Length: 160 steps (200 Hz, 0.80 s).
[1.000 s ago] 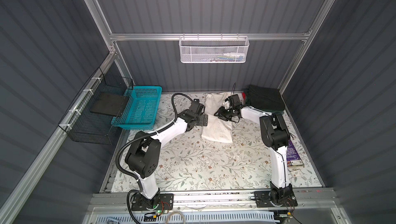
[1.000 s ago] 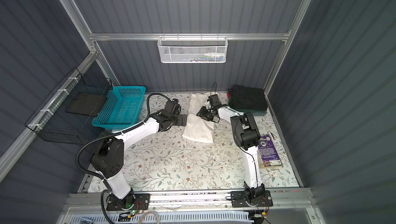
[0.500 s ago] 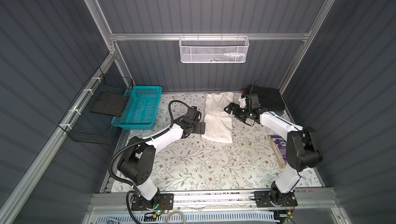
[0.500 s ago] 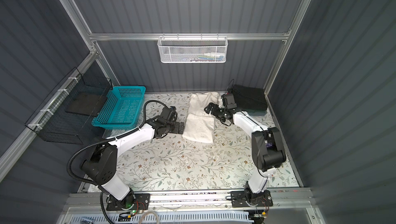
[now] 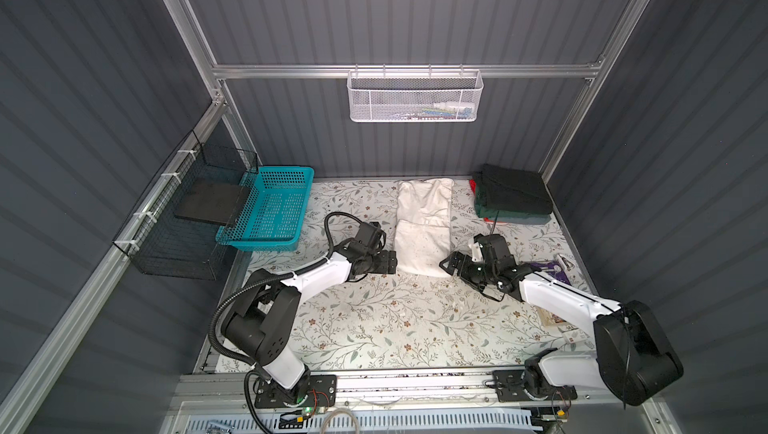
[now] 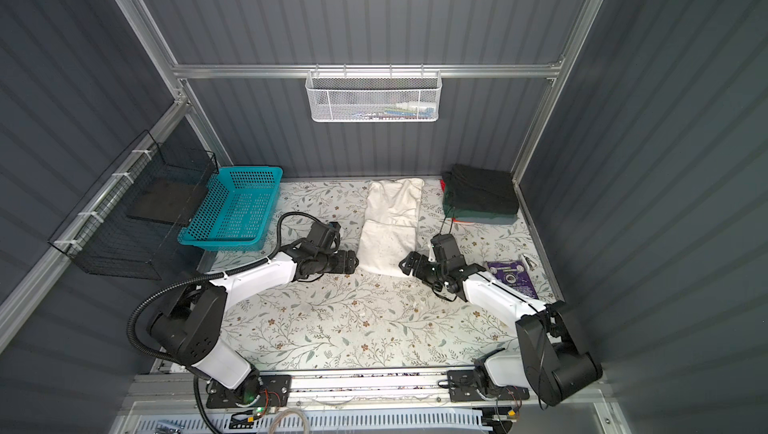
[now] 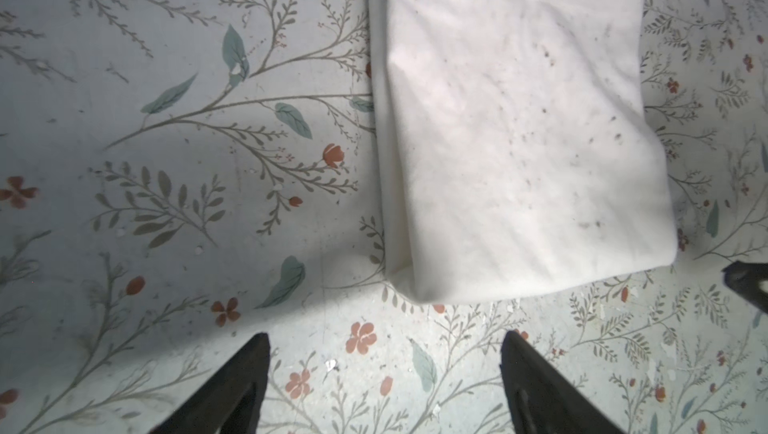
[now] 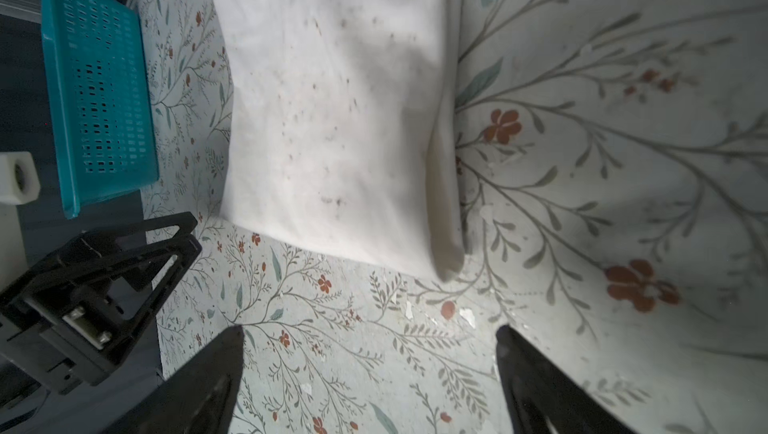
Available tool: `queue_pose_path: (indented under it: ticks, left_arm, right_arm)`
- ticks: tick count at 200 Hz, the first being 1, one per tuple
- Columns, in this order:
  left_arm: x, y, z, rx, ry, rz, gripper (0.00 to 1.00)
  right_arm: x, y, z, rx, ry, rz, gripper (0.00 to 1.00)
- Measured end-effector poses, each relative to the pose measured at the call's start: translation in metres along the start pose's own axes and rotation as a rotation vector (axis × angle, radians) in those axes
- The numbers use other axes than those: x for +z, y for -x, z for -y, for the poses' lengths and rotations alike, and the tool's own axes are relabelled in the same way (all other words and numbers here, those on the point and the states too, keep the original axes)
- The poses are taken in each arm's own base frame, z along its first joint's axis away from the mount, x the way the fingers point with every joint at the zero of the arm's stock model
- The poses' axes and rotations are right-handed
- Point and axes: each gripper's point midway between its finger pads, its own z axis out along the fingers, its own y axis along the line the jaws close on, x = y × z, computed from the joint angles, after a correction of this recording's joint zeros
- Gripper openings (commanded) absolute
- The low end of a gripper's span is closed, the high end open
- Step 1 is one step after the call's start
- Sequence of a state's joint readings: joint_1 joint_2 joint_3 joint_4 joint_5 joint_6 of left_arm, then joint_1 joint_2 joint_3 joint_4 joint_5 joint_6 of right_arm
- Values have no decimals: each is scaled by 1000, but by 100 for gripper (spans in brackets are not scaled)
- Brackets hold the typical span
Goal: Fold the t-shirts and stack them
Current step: 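Move both grippers back to the folded bundle's near edge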
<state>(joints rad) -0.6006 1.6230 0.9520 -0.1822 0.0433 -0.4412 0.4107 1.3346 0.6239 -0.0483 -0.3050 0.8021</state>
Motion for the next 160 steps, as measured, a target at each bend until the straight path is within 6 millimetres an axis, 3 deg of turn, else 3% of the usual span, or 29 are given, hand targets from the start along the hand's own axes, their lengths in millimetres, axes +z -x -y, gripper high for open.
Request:
queue_pose_path:
  ticks: [74, 160]
  left_arm:
    - [26, -17, 6, -113, -87, -48, 75]
    - [36, -14, 2, -170, -98, -38, 68]
  right_arm:
    - [26, -17, 28, 51, -56, -9, 75]
    - [47, 1, 22, 76, -13, 45, 53]
